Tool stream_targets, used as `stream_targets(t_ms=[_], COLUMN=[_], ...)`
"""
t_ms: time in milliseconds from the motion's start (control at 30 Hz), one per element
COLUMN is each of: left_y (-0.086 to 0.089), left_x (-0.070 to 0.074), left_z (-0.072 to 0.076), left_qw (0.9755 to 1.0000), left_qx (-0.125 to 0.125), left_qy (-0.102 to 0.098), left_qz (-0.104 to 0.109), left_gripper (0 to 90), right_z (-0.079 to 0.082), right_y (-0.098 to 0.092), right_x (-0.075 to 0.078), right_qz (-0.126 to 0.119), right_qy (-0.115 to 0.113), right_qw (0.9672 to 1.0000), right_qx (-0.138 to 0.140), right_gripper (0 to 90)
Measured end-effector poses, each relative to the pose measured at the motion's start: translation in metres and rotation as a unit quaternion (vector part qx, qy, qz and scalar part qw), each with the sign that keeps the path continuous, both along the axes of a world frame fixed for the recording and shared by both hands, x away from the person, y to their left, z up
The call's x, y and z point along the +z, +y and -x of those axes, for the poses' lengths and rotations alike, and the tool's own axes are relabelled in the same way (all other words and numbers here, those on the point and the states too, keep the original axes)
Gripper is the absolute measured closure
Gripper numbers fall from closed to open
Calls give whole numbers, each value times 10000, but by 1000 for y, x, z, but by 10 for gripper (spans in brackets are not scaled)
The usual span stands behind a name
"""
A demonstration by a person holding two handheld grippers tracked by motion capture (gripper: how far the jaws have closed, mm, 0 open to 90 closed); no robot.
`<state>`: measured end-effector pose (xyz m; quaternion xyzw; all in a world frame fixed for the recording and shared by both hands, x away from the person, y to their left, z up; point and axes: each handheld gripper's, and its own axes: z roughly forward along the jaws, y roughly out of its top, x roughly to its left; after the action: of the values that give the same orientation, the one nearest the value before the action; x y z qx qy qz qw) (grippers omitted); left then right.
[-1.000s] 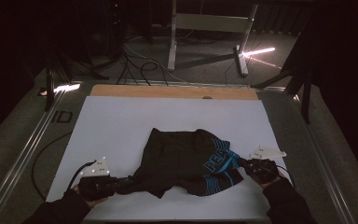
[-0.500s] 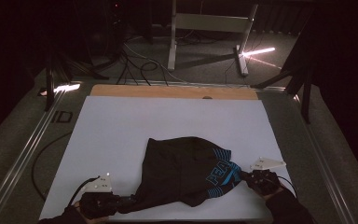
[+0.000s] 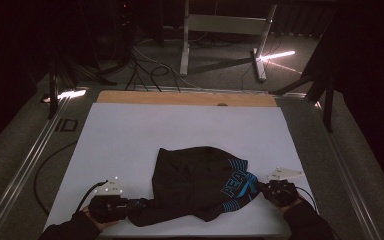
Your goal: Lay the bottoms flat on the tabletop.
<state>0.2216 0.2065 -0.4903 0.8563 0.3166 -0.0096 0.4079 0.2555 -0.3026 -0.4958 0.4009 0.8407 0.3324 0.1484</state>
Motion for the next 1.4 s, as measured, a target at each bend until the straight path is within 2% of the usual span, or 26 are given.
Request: stream_targets(t_ms=[33,67,133,267,333,400,467,633,667,700,733,800,867,967,1100,1133,1200,1333,1400], left_y=[1,2,6,12,14,15,14,8,6,4,2,-2,-7,-15,-26,-28,-33,-38,-40], left_x=[0,0,2,7,10,14,20,36,40,43,46,52,57,60,59,58,56,48,42], left_z=[-1,-2,-4,-10,-14,-16,-19,-33,-36,-39,-43,-51,-60,-74,-92,-97,-106,-125,-133], left_qw=[10000,9999,9997,9997,9995,9995,9992,9987,9985,9984,9982,9978,9974,9973,9975,9976,9978,9980,9981], left_qx=[55,125,201,170,175,149,155,139,108,80,78,17,53,89,100,124,143,270,358], left_qy=[-21,-66,-129,-197,-242,-255,-312,-376,-411,-438,-479,-544,-616,-627,-627,-606,-592,-490,-451], left_qz=[-14,-33,-19,39,77,145,197,315,340,355,352,382,377,364,311,305,276,296,228], left_gripper=[736,666,630,530,486,402,324,146,108,86,83,57,48,52,60,66,72,102,108], right_z=[0,0,0,1,2,2,1,-7,-10,-13,-15,-22,-27,-38,-52,-56,-66,-78,-82], right_y=[0,0,0,-4,-5,-6,-6,-5,-5,-5,-4,-1,2,6,10,10,11,12,12], right_x=[0,1,2,8,12,16,21,34,37,39,41,46,50,53,53,52,49,43,39], right_qz=[-9,-20,-72,-113,-141,-228,-276,-575,-653,-741,-797,-757,-781,-778,-794,-820,-867,-964,-992], right_qy=[-25,-14,-24,-155,-250,-280,-369,-430,-407,-344,-326,-327,-396,-457,-494,-476,-273,-182,-151], right_qw=[10000,10000,10000,9997,9994,9991,9987,9971,9968,9966,9963,9966,9962,9959,9956,9955,9958,9950,9947], right_qx=[1,0,-29,-133,-201,-239,-221,-259,-197,-71,-45,28,12,-3,-59,-65,-45,-164,-204], right_gripper=[887,886,868,746,649,524,448,219,138,118,132,99,100,99,100,124,133,134,135])
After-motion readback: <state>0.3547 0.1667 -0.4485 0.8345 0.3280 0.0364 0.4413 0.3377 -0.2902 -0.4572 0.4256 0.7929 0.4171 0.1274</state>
